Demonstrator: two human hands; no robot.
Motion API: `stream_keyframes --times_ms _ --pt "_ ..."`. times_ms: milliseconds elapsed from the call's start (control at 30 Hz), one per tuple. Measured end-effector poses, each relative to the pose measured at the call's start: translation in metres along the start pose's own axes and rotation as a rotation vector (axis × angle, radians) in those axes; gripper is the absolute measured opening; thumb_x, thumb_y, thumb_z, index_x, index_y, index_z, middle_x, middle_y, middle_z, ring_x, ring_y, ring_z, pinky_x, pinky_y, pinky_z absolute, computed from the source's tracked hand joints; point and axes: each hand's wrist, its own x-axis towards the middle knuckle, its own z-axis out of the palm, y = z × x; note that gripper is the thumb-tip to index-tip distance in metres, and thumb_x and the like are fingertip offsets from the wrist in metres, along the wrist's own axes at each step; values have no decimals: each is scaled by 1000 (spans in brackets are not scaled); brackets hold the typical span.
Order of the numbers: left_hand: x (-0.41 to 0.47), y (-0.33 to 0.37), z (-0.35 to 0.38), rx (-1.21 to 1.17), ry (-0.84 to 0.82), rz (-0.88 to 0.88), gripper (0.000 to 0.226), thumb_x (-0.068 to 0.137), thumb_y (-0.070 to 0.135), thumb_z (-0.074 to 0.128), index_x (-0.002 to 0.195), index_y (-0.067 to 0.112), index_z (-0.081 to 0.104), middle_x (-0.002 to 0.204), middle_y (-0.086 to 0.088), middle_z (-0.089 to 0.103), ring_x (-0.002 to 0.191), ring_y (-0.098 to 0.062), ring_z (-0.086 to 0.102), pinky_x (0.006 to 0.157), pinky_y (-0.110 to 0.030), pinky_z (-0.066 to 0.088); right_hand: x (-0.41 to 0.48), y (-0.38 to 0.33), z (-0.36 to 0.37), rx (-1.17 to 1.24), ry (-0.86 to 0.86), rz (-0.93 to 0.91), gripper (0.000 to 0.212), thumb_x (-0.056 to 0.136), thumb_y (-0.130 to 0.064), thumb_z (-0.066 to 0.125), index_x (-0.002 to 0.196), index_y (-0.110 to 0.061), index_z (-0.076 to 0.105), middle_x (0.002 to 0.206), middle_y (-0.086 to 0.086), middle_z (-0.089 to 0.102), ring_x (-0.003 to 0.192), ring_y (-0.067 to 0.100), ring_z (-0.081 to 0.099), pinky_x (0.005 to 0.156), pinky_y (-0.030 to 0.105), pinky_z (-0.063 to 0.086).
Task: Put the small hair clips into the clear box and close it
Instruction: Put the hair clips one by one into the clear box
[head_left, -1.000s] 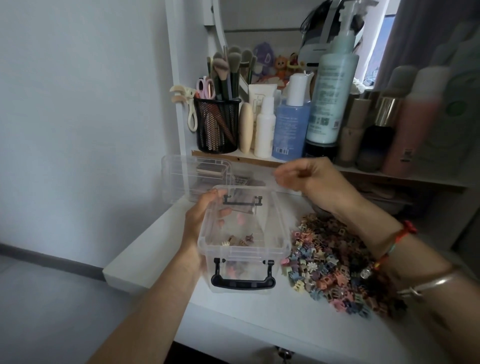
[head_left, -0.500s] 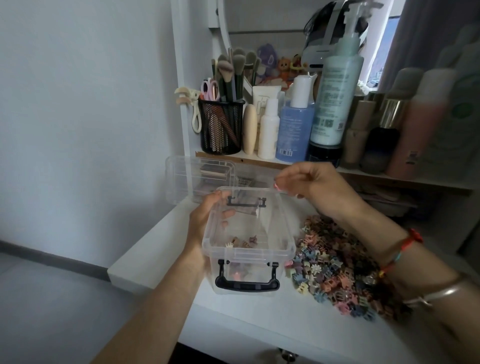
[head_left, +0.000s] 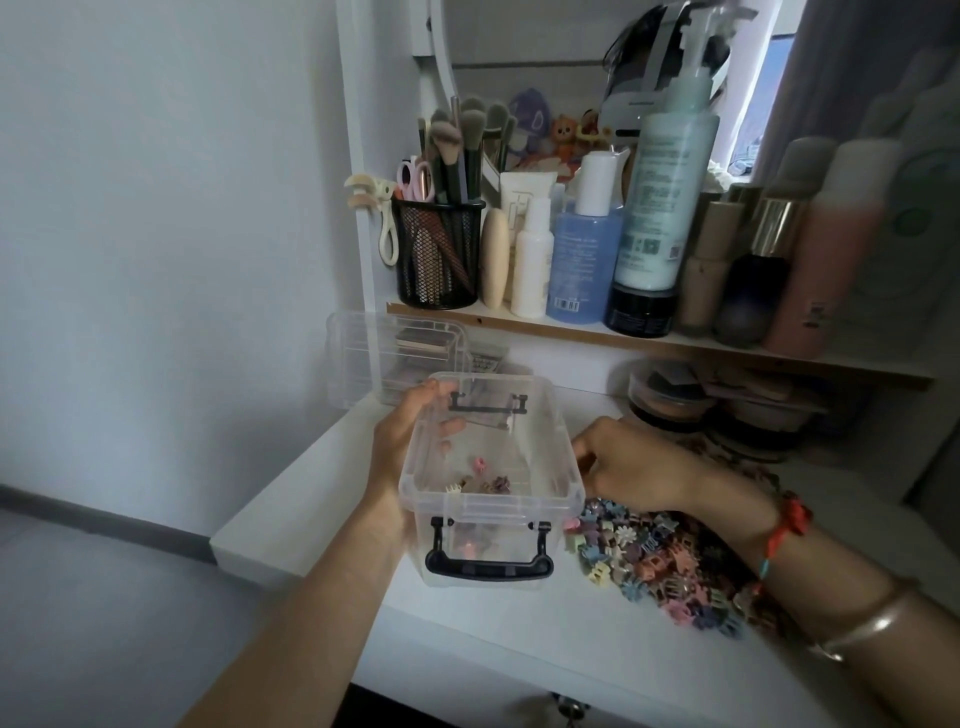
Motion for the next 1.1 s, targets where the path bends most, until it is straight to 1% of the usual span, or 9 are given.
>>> stream_keyframes --times_ms 100,200,334,434,634,768,901,1001,1102 --pt "2 -1 0 -9 1 -9 22 73 35 57 86 18 62 85 -1 59 69 -13 57 57 -25 41 4 -1 -8 28 200 24 14 83 -9 61 82 -16 73 84 -9 69 66 -5 55 63 5 39" --pt "3 -1 -2 -33 -15 -11 31 64 39 54 86 18 62 84 -1 59 66 -11 57 50 -20 44 5 -13 -27 399 560 -23 21 84 -7 61 71 -23 65 71 -11 63 62 -10 56 63 4 40" --pt "3 -2 0 -66 -34 -18 22 73 34 56 85 17 61 88 -4 58 75 -17 56 45 -19 47 -1 -33 -44 671 439 -163 13 85 -13 59 80 -19 69 71 -14 65 57 -7 57 58 3 43" --pt "3 -3 -2 -73 -17 -17 16 83 31 55 84 16 60 82 -4 57 71 -16 55 43 -17 46 -4 -18 -43 490 420 -108 19 83 -13 63 70 -26 66 69 -17 62 59 -11 57 63 3 42" --pt "4 -2 -4 -20 8 21 24 68 37 60 85 20 60 82 0 57 65 -10 55 61 -27 38 -9 -5 -10 26 -84 -32 13 79 -21 69 91 -20 73 89 -9 72 77 -2 60 77 14 44" --pt "5 1 -7 -33 -41 -21 29 73 38 58 93 17 62 93 -3 56 69 -10 53 60 -25 34 -5 -5 -6 -87 -13 -19 15 83 -16 63 94 -16 73 99 -4 73 82 1 58 75 14 41" --pt "8 0 -7 -26 -23 -27 21 84 33 49 91 17 61 94 -3 57 74 -13 53 61 -25 35 -3 -18 -31 322 454 -28 14 85 -11 61 96 -10 70 85 -11 66 69 -8 57 74 8 43" --pt "7 -2 -7 -21 -18 -30 22 87 32 47 94 15 60 92 -5 58 74 -14 53 61 -25 36 -6 -32 -49 616 415 -158 16 82 -6 63 97 -7 68 75 -12 64 59 -14 58 64 -1 43" --pt "7 -2 -8 -27 -27 -34 25 77 36 53 91 16 61 86 -3 58 68 -11 54 58 -23 39 -9 -27 -48 424 364 -142 16 82 -8 64 78 -22 69 73 -17 64 60 -16 57 68 3 45"
